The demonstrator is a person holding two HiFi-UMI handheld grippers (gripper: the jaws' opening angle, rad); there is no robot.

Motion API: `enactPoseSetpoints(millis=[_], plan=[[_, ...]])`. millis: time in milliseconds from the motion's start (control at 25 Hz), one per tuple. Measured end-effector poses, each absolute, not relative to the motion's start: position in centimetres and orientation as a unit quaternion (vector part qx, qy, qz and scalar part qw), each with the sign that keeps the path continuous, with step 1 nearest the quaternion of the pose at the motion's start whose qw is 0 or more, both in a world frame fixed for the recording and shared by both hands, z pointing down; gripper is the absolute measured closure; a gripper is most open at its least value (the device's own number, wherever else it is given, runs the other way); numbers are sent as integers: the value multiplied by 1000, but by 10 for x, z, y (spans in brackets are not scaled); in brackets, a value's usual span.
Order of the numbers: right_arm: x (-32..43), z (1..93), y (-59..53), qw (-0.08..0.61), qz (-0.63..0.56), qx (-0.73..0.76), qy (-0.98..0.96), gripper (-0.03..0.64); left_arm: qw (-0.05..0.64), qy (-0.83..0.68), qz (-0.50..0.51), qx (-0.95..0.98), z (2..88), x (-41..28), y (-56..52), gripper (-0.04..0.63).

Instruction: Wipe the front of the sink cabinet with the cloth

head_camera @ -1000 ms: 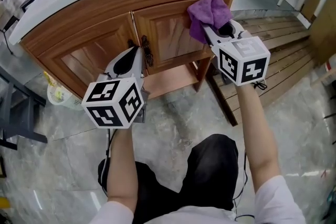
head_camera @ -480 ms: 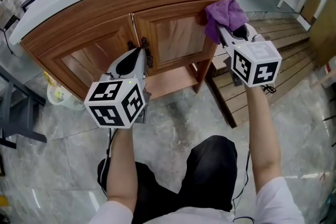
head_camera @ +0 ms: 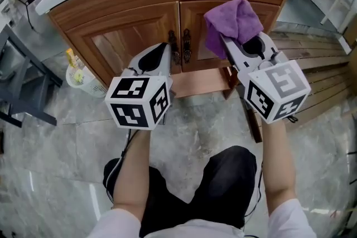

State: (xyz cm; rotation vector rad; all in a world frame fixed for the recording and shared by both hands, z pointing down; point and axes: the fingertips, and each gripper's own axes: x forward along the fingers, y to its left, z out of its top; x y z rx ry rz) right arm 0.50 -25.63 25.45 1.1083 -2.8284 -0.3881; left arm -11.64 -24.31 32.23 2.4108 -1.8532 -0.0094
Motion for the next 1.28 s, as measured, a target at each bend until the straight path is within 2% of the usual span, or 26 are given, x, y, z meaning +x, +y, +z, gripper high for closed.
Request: enactPoseSetpoints(millis=[360, 880, 1280], plan=[[-111, 270, -216, 29, -102, 238, -965, 545, 55, -665, -3, 745, 324, -177, -212, 591], [-249, 301, -164, -20, -34, 142, -989, 545, 70, -762, 1, 644, 340, -294, -149, 591], [-313, 339, -149, 25, -70, 93, -993, 545, 69, -786, 12, 615, 345, -321, -121, 591]])
